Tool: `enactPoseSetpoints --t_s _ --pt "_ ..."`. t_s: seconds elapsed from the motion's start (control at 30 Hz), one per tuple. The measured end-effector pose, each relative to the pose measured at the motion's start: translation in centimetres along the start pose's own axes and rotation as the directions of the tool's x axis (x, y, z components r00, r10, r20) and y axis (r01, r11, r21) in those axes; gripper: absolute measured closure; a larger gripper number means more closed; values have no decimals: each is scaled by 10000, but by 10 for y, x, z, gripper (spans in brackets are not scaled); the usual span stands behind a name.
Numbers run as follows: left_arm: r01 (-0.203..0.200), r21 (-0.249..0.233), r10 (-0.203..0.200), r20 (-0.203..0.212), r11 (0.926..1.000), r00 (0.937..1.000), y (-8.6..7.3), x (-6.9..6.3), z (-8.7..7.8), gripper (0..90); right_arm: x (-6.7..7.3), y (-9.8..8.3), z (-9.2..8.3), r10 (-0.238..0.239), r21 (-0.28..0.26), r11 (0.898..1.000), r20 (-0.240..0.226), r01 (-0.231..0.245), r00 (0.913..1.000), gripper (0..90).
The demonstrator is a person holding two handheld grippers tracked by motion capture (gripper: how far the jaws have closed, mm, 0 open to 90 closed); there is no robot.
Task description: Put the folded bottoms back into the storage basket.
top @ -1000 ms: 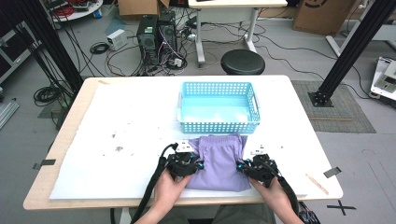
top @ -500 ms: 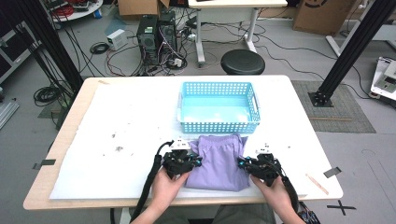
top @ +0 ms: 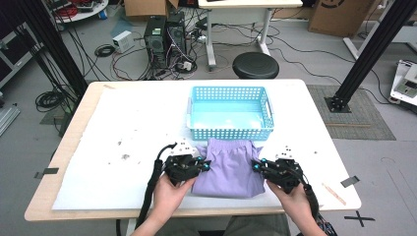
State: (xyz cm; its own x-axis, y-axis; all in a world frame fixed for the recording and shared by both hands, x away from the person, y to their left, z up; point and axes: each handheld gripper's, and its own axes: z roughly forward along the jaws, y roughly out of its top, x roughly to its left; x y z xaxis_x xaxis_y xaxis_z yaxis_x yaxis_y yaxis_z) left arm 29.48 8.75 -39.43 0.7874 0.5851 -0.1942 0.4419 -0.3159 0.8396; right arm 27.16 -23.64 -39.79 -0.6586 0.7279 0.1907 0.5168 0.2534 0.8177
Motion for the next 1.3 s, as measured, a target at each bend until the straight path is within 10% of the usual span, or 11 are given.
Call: enactPoseSetpoints --t_s 0.53,1.3 --pt "-531 -793 495 -472 9954 9977 71 22 -18 847 -17 71 -15 -289 -1007 9945 111 298 9995 850" --pt "-625 -1135 414 -1797 9916 9829 129 90 29 851 -80 145 43 -445 -837 9948 1630 587 9856 851"
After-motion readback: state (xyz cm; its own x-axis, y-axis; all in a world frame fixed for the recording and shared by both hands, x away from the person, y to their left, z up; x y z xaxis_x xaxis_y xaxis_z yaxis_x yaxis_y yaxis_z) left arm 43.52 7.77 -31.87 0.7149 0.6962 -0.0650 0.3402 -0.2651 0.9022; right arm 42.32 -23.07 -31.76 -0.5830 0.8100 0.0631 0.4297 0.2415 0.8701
